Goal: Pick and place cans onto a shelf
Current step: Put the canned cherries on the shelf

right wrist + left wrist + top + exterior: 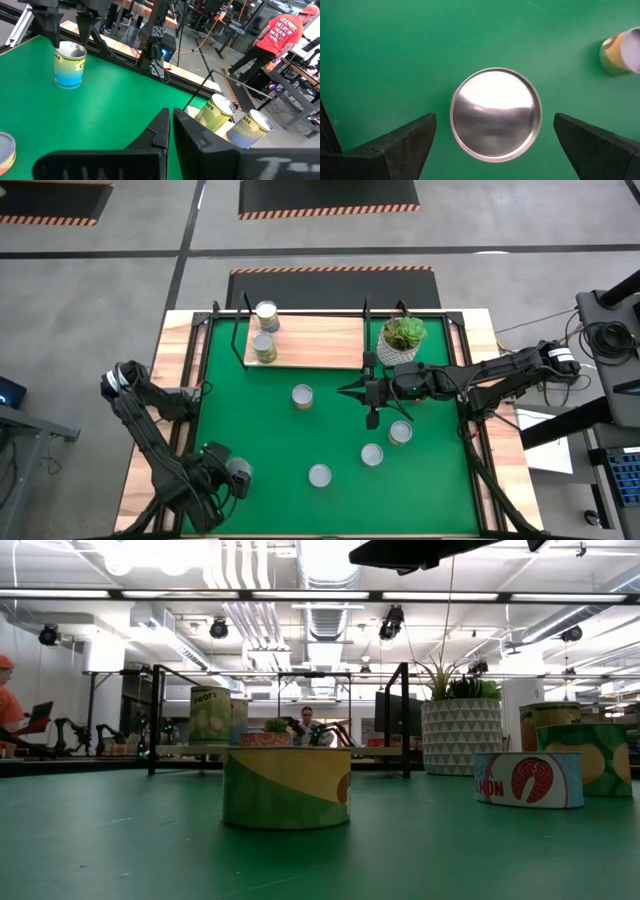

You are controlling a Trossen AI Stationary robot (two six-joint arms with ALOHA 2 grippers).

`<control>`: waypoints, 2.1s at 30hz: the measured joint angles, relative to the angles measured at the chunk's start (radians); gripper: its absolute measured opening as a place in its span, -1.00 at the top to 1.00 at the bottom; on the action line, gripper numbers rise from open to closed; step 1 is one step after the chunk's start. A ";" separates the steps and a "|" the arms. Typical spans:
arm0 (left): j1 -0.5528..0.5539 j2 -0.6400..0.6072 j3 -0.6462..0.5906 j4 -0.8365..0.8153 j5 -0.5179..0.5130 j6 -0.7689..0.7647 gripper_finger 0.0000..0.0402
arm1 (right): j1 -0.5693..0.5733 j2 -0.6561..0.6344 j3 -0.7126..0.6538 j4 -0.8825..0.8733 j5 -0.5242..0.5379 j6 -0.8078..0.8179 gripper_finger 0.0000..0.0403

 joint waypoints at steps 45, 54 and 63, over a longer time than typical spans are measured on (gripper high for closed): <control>0.189 0.076 0.230 -0.147 -0.117 0.327 -0.56 | 0.000 0.000 0.000 0.000 0.000 -0.002 0.94; 0.388 0.076 0.379 -0.153 -0.223 0.807 -0.56 | 0.000 -0.006 0.000 -0.005 0.000 -0.039 0.94; 0.585 0.075 0.475 -0.154 -0.290 1.220 -0.56 | 0.001 -0.124 -0.002 -0.109 0.000 -0.008 0.94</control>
